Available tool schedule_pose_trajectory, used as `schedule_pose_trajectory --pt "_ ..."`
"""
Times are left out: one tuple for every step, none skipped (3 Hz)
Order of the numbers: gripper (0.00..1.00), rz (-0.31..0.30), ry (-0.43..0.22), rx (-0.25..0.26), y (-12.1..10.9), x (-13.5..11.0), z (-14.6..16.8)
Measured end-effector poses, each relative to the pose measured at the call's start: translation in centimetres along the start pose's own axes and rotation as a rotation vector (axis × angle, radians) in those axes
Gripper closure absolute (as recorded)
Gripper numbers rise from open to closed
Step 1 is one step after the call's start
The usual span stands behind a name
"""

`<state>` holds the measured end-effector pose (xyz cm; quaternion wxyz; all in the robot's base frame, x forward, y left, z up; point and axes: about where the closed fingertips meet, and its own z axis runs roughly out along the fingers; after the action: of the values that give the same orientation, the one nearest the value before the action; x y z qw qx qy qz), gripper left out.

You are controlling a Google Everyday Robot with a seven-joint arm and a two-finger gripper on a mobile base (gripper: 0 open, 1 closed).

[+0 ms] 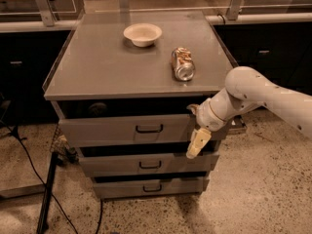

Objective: Open top drawer

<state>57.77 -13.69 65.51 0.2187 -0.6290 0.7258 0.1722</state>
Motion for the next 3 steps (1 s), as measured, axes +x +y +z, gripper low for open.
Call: schedule_pose_trajectory --pt "0.0 0.0 0.0 0.0 -0.01 -0.21 -0.34" --pt "0.0 0.007 0.003 -0.058 0.79 0.2 -0.64" --pt "0.0 0.007 0.003 -0.059 0.78 -0.05 -0.97"
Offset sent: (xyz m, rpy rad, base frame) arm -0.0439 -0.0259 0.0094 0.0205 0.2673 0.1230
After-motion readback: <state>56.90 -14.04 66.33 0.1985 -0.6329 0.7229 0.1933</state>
